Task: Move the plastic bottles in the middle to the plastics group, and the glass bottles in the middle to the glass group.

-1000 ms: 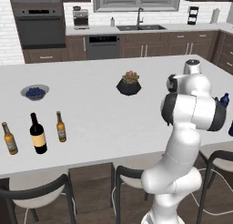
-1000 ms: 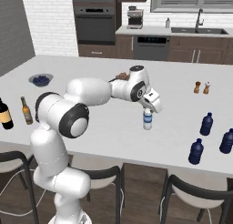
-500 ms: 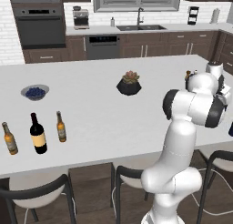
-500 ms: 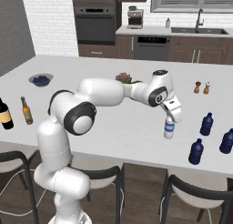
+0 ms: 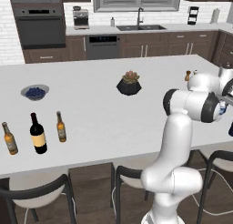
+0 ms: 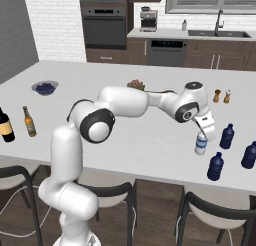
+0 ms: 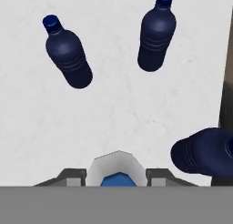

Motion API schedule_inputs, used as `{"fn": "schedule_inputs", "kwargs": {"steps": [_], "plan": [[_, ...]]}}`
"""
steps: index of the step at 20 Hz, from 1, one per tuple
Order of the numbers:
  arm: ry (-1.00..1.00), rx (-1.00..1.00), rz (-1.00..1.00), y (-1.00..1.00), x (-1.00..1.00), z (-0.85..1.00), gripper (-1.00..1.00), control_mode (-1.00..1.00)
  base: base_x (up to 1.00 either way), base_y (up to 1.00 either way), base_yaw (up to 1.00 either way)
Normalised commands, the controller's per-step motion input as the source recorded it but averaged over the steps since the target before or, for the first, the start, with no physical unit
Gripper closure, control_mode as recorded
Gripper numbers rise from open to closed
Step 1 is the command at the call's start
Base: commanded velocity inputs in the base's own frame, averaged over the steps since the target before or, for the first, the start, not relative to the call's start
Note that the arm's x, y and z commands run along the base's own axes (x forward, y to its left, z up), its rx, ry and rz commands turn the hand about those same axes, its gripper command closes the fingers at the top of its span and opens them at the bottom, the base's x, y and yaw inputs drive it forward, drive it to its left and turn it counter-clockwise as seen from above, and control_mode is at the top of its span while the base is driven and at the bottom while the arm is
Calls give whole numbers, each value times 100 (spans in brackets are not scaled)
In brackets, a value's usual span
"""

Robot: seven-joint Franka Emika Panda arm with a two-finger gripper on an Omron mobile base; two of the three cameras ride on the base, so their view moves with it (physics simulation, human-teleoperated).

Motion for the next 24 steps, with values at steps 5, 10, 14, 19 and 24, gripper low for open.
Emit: {"fn": "schedule_inputs", "kwargs": {"steps": [5,10,14,19,24], "plan": [[0,-1,0,0,0,-39,100,-100,0,0,0],[0,-6,0,-18,22,-17,100,-100,0,0,0],[0,-3,0,-24,31,-19,100,-100,0,0,0],[0,0,0,-11,13,-18,100,-100,0,0,0],[0,0,0,-6,2,-29,100,-100,0,0,0]]}}
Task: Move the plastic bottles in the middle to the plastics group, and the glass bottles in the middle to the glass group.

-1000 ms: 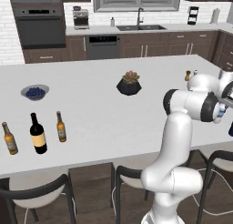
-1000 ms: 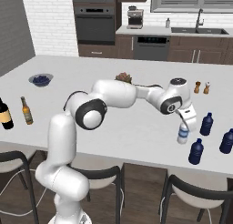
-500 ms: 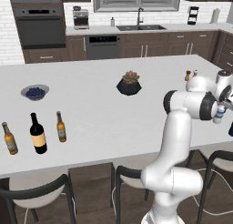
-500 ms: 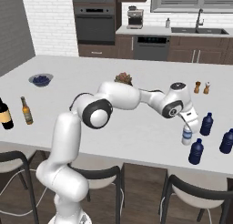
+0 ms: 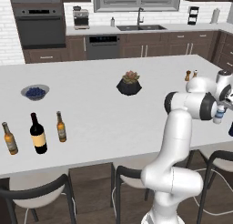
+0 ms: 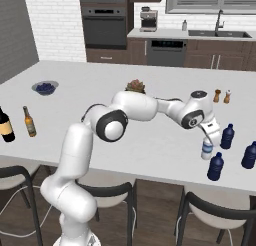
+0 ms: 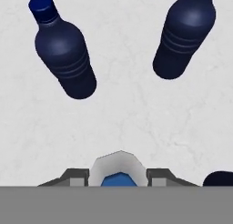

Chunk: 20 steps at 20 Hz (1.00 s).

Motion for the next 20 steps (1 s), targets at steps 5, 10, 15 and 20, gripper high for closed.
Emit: {"fn": "schedule_inputs", "kwargs": {"steps": [5,10,15,20], "plan": [[1,0,0,-1,0,0,-100,-100,0,0,0],[0,0,0,0,0,0,-100,-100,0,0,0],[0,0,-2,0,-13,0,-100,-100,0,0,0],[-3,0,-2,5,-37,47,-100,-100,0,0,0]]}}
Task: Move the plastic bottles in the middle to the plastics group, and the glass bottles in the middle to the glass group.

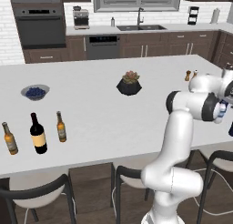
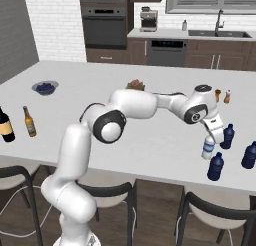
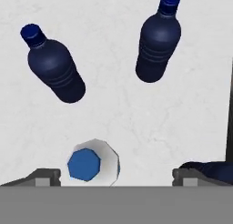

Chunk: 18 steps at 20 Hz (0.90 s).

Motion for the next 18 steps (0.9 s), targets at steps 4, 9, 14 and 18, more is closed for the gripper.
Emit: {"fn": "schedule_inputs", "kwargs": {"steps": [4,9,14,18], "plan": [[-13,-11,0,71,-83,88,-100,-100,0,0,0],[0,-19,11,100,-88,22,-100,-100,0,0,0],[0,0,27,87,-63,2,-100,-100,0,0,0],[0,0,23,81,-23,1,-100,-100,0,0,0]]}}
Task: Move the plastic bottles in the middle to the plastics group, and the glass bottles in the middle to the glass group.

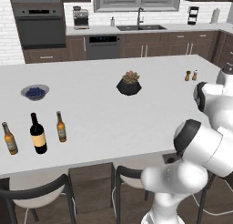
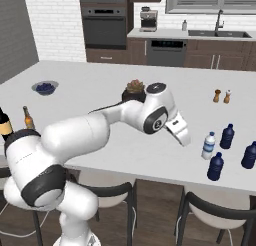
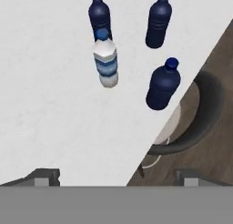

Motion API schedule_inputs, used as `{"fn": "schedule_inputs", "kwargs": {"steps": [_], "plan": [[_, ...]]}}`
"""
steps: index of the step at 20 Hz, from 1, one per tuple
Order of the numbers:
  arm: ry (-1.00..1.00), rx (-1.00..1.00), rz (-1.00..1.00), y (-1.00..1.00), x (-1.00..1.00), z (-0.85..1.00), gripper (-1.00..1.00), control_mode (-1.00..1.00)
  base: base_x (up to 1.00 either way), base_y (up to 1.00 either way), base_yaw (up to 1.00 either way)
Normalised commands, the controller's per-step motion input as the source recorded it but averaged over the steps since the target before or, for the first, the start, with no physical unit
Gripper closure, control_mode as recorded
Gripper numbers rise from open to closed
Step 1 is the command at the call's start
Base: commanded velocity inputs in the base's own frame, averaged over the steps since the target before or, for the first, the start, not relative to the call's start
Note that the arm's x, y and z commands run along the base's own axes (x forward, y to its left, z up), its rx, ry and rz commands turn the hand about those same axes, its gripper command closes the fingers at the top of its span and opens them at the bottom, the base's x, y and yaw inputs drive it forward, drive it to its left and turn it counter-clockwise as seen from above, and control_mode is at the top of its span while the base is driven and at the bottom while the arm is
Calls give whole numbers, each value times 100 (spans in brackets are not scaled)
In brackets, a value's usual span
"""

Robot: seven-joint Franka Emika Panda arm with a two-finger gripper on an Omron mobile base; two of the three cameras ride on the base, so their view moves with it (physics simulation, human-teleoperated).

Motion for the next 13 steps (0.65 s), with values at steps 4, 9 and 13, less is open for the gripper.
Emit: {"fn": "schedule_inputs", "kwargs": {"steps": [4,9,13], "plan": [[0,0,26,73,-27,0,-100,-100,0,0,0],[0,-1,24,85,-29,0,-100,-100,0,0,0],[-2,0,27,74,-35,0,-100,-100,0,0,0]]}}
